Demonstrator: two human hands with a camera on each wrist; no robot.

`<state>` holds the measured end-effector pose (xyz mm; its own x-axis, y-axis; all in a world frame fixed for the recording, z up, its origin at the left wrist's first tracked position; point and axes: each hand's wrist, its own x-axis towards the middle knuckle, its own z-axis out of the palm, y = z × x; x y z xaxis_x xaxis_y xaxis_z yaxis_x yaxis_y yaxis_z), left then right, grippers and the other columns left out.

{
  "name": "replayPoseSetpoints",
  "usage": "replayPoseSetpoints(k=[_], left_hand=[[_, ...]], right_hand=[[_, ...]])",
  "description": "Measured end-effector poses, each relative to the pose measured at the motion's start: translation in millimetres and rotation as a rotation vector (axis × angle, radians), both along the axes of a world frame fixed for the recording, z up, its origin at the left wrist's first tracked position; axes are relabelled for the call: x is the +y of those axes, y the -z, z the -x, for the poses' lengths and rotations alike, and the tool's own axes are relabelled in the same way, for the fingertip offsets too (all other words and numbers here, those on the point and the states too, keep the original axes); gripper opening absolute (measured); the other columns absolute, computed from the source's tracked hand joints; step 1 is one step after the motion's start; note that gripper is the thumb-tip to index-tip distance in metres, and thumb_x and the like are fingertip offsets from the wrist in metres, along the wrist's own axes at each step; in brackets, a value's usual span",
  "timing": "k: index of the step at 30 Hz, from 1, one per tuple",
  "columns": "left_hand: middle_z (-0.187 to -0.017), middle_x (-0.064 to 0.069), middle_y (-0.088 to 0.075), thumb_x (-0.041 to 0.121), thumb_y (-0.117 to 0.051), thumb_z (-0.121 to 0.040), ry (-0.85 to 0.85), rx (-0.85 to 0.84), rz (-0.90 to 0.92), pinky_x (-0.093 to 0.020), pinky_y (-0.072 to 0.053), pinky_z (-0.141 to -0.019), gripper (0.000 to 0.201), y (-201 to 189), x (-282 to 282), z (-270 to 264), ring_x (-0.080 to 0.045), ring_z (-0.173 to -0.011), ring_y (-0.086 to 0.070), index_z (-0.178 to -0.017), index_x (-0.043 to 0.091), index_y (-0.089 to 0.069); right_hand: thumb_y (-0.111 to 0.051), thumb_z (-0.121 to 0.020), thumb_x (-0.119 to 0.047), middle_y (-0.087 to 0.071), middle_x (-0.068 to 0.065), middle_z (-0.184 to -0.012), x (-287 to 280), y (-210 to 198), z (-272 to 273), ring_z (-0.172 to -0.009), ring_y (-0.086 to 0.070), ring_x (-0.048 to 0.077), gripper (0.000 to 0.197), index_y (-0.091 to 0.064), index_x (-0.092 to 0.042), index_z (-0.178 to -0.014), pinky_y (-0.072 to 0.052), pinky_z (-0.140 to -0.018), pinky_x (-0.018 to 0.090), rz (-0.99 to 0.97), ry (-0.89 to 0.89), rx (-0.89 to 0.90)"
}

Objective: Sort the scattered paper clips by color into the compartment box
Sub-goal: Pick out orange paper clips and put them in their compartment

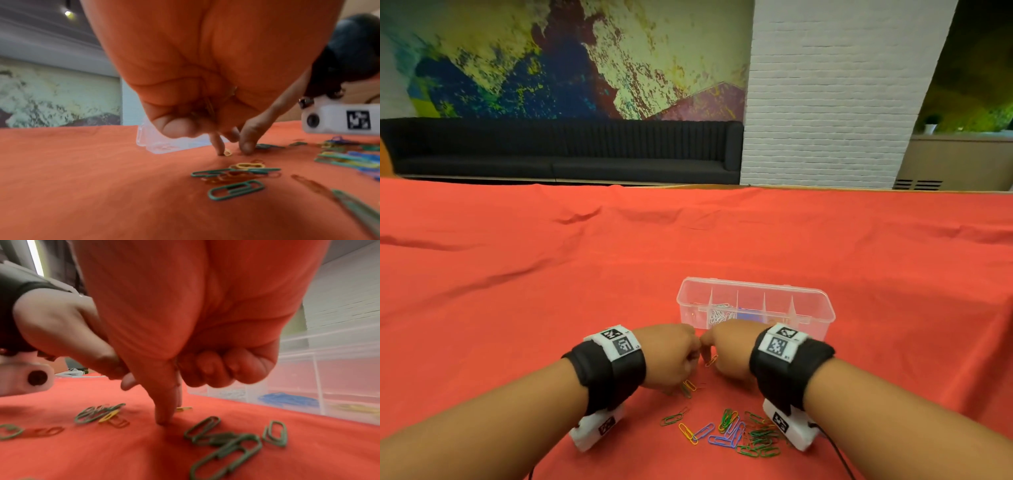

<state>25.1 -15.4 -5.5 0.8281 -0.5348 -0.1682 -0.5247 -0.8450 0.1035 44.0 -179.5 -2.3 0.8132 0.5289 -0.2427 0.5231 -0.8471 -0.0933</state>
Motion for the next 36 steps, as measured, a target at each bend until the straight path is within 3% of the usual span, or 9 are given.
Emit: replayPoseSetpoints(k=[7, 11, 15, 19, 21, 25, 29, 32, 36], left_hand=[[-0.102, 0.0, -0.061, 0.035, -0.062, -0.082, 0.046, 0.004, -0.116, -0.032, -0.048, -0.079, 0.019, 6.6, 8.2, -5.8, -0.022, -0.096, -0.059, -0.1, 0.03, -0.066], [-0.097, 0.002, -0.064, 0.035, -0.063, -0.08, 0.046, 0.047, -0.111, -0.032, -0.051, -0.077, 0.018, 8.0, 8.0, -10.7, -0.021, -0.091, -0.061, -0.096, 0.027, -0.068], [-0.095, 0.002, -0.067, 0.036, -0.057, -0.086, -0.014, 0.093, -0.004, -0.027, -0.047, -0.074, 0.017, 7.7, 11.4, -12.7, -0.019, -0.085, -0.059, -0.093, 0.024, -0.065], [-0.079, 0.004, -0.058, 0.03, -0.056, -0.088, -0.105, 0.3, 0.16, -0.022, -0.038, -0.062, 0.011, -1.2, 13.5, -17.3, -0.012, -0.067, -0.049, -0.089, 0.023, -0.065], [-0.072, 0.0, -0.052, 0.03, -0.054, -0.08, -0.212, 0.463, 0.307, -0.023, -0.04, -0.057, 0.011, -3.7, 12.7, -20.7, -0.015, -0.06, -0.047, -0.082, 0.022, -0.06], [-0.065, -0.006, -0.043, 0.034, -0.045, -0.065, -0.416, 0.479, 0.529, -0.024, -0.032, -0.048, 0.022, -12.6, -0.7, -32.2, -0.022, -0.056, -0.039, -0.075, 0.016, -0.052], [-0.054, 0.002, -0.035, 0.024, -0.046, -0.078, -0.466, 0.434, 0.731, -0.019, -0.022, -0.045, 0.02, -31.3, -28.6, -44.5, -0.014, -0.042, -0.031, -0.058, 0.021, -0.041], [-0.058, 0.0, -0.037, 0.018, -0.045, -0.09, -0.441, 0.437, 0.809, -0.019, -0.021, -0.045, 0.026, -39.7, -54.6, -58.0, -0.012, -0.04, -0.032, -0.065, 0.02, -0.041], [-0.064, -0.002, -0.049, 0.028, -0.048, -0.1, -0.428, 0.438, 0.802, -0.017, -0.03, -0.041, 0.021, -42.9, -91.1, -80.2, -0.011, -0.042, -0.044, -0.083, 0.014, -0.049]], right_hand=[[-0.054, -0.083, -0.022, -0.067, 0.003, -0.082, -29.3, -0.9, 2.5, -0.068, -0.055, 0.022, 0.008, -0.06, -0.02, -0.078, -0.042, -0.065, 0.026, -0.039, 0.001, 0.051], [-0.059, -0.081, -0.021, -0.052, -0.008, -0.065, -69.1, -32.0, -16.2, -0.06, -0.045, 0.012, 0.012, -0.054, -0.021, -0.07, -0.039, -0.056, 0.027, -0.296, 0.126, 0.117], [-0.05, -0.087, -0.005, -0.049, 0.006, -0.059, -104.8, -48.4, -37.4, -0.047, -0.04, 0.015, 0.014, -0.055, -0.011, -0.075, -0.033, -0.046, 0.023, -0.774, 0.487, 0.266], [-0.042, -0.087, -0.001, -0.059, 0.017, -0.075, -118.3, -51.8, -48.1, -0.049, -0.045, 0.017, 0.011, -0.051, -0.006, -0.082, -0.037, -0.043, 0.023, -1.065, 0.677, 0.398], [-0.039, -0.091, -0.001, -0.06, 0.014, -0.071, -118.7, -50.5, -51.0, -0.048, -0.046, 0.015, 0.015, -0.049, -0.01, -0.084, -0.038, -0.04, 0.021, -1.072, 0.668, 0.407], [-0.037, -0.094, 0.001, -0.057, 0.011, -0.069, -114.5, -46.5, -59.8, -0.047, -0.049, 0.015, 0.017, -0.05, -0.009, -0.089, -0.042, -0.039, 0.02, -0.977, 0.68, 0.332], [-0.037, -0.095, 0.003, -0.055, 0.016, -0.073, -103.9, -44.1, -64.5, -0.055, -0.052, 0.021, 0.018, -0.049, -0.007, -0.086, -0.047, -0.042, 0.022, -0.987, 0.708, 0.315], [-0.047, -0.092, 0.001, -0.059, 0.013, -0.079, -102.1, -48.0, -65.4, -0.067, -0.055, 0.024, 0.015, -0.057, -0.008, -0.086, -0.048, -0.058, 0.03, -0.89, 0.653, 0.258], [-0.056, -0.091, -0.013, -0.066, 0.002, -0.106, -119.9, -58.0, -57.7, -0.101, -0.061, 0.02, 0.022, -0.066, -0.014, -0.11, -0.048, -0.09, 0.034, -0.62, 0.501, 0.024]])
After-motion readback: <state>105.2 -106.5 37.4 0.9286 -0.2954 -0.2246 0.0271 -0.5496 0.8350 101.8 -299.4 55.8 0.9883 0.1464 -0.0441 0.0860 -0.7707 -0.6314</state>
